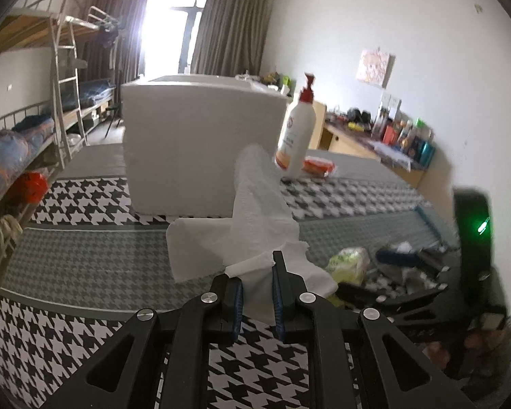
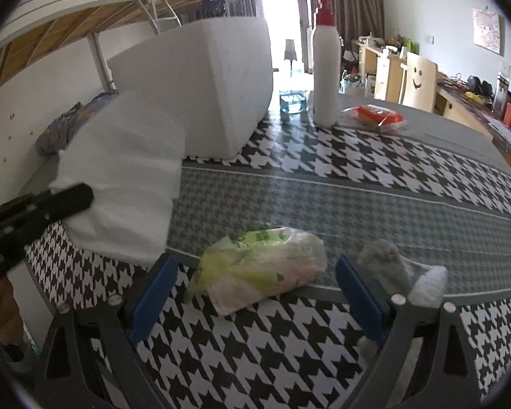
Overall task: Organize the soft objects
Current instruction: 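Grasp the green wet-wipes pack with the right tool while the left tool holds the tissue pack, then carry the tissue pack in the left tool while the right tool carries the wipes to the box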
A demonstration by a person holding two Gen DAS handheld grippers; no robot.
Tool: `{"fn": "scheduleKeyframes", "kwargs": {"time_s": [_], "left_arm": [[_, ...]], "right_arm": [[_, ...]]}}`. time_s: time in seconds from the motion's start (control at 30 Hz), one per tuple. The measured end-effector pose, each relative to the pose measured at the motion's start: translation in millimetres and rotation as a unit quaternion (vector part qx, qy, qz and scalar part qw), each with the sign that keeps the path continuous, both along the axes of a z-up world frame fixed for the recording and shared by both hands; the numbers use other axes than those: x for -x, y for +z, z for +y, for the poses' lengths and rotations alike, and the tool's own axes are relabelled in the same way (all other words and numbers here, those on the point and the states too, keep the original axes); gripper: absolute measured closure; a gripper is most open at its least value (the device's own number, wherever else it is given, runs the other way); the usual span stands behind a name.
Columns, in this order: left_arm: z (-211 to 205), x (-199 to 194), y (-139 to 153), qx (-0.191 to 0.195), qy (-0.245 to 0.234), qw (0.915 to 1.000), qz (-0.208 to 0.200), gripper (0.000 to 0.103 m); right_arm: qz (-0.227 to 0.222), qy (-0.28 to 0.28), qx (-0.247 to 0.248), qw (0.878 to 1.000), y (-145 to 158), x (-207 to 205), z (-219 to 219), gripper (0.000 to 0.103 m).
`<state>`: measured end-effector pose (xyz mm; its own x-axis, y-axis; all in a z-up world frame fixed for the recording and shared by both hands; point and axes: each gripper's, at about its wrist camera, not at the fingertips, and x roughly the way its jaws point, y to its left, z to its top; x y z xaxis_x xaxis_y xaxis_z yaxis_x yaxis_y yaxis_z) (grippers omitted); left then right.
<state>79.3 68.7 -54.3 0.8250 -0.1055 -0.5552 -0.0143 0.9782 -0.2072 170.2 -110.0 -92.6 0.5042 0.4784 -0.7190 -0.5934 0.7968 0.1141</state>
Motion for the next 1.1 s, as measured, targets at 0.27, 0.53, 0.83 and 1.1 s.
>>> {"fn": "scheduleKeyframes", "kwargs": {"time_s": [0.27,0.53,0.83,1.1], "left_arm": [[10,0,0,0.002,0.007,1.0000,-0.002,0.087],[7,-4,-2,0.005,0.002,1.0000,0.005,0.087],[-1,-4,-2,-0.014,0.003,0.9999,0.000,0.087],[-18,-1,7,-0.046,0.001,0.9987,-0.022,0.087]], "right_arm": [[0.024,-0.010,0.026,0.999,-13,-7,7,0.007],[0.021,-0.002,0.040,0.999,-15,-9,14,0.024],[0.026,-0.002,0.024,0.999,-12,-9,9,0.029],[0.008,-0.011,0.008,1.000,1,-5,-3,0.030]]}}
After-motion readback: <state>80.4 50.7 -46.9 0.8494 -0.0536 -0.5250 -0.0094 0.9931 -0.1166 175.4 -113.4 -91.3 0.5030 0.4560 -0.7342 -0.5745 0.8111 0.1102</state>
